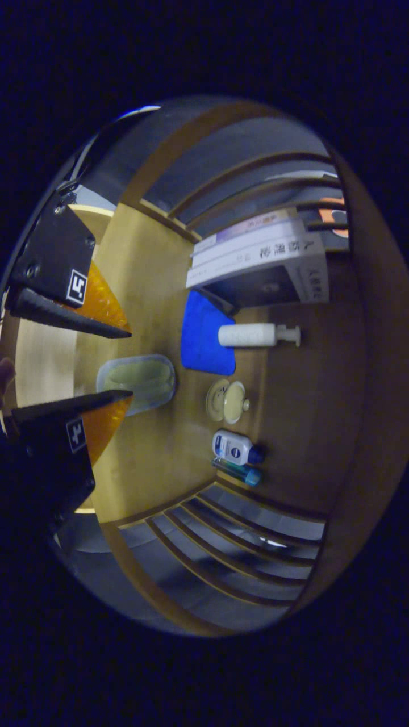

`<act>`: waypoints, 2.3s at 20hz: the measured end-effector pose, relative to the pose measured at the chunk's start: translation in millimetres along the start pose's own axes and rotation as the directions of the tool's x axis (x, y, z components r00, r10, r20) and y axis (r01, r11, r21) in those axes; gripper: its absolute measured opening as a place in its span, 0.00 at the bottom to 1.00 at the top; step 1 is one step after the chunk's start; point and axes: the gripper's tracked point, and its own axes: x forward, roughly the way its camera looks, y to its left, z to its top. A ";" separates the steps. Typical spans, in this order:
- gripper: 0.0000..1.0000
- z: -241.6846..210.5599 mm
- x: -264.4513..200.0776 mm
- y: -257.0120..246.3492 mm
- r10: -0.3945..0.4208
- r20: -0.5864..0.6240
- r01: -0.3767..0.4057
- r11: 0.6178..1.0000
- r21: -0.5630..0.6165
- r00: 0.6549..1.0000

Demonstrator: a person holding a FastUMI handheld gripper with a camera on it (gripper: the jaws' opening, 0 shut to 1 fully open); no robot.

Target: Pull open the drawer, take out the items inside it, and place them on the countertop above the cabinet.

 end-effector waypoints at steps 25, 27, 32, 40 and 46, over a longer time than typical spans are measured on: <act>1.00 -114.6 -179.6 34.2 0.219 0.558 -0.175 0.976 -0.133 0.800; 1.00 -127.5 -180.7 30.0 0.206 0.605 -0.144 0.978 -0.149 0.769; 1.00 -169.6 -172.8 27.6 0.194 0.683 -0.146 0.981 -0.128 0.704; 1.00 -240.2 -129.5 15.4 0.107 0.708 -0.109 0.993 -0.042 0.698; 1.00 -291.6 -81.0 3.2 0.014 0.628 -0.054 0.998 0.045 0.778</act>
